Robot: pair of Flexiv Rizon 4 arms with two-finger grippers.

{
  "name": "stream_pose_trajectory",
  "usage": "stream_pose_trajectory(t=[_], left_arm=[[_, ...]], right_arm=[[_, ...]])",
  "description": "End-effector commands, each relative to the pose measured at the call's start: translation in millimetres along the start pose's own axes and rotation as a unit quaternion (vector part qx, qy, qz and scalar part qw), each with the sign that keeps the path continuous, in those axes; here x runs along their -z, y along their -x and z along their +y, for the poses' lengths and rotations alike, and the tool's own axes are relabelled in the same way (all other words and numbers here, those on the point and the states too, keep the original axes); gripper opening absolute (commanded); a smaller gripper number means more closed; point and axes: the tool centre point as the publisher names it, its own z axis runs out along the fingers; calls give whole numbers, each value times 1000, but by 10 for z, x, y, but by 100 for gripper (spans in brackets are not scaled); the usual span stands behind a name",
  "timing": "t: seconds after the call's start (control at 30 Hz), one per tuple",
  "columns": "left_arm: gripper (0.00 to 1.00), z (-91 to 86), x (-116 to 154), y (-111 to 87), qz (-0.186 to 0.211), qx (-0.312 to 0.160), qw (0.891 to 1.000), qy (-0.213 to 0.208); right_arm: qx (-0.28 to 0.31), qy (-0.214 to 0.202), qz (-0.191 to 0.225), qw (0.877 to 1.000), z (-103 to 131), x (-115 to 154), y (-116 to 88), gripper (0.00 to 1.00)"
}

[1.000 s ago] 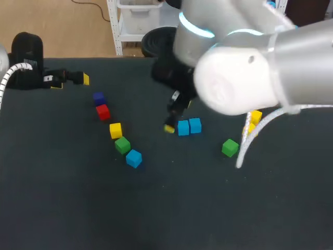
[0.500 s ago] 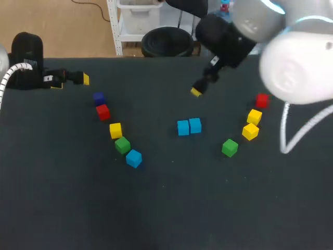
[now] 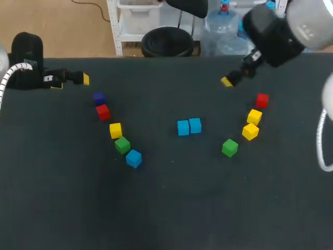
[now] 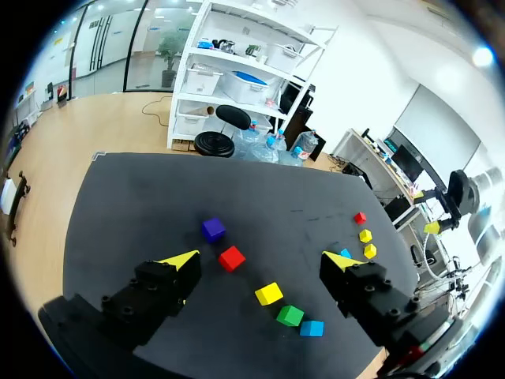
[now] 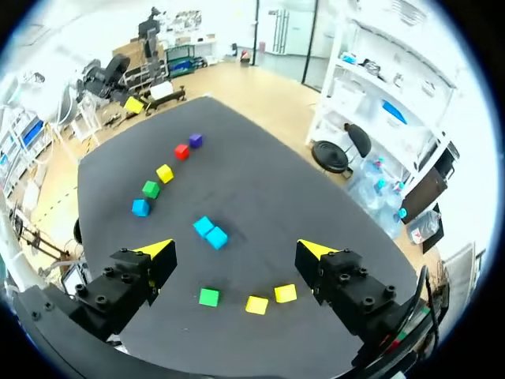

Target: Place the blue cubes, place green cubes on the blue cubes, place the yellow cubes on the green cubes, then place the red cubes on the yellow cubes, and place purple cube on the red cubes.

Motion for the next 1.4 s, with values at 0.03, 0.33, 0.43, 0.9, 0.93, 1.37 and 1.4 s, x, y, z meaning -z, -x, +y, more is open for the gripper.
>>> stream_pose_trajectory(t=[0.03, 0.33, 0.43, 0.9, 0.93, 1.37, 1.4], left_arm=[[100, 25, -4, -10, -3, -1, 1000, -6], [100, 25, -4, -10, -3, -1, 1000, -6], [100, 25, -4, -10, -3, -1, 1000, -6], [100, 25, -4, -10, -3, -1, 1000, -6], [100, 25, -4, -10, -3, -1, 1000, -6], [100, 25, -4, -10, -3, -1, 1000, -6], [100, 25, -4, -10, -3, -1, 1000, -6]], right_arm=[[-6, -25, -53, 998, -74, 104, -109, 100], [-32, -48, -57, 997, -367, 234, -244, 100], [-41, -57, -56, 996, -462, 276, -283, 100], [-59, -58, -53, 995, -598, 236, -335, 100], [-53, -57, -51, 996, -582, 226, -333, 100], [-51, -57, -51, 996, -570, 221, -330, 100], [-51, -57, -51, 996, -570, 221, -330, 100]])
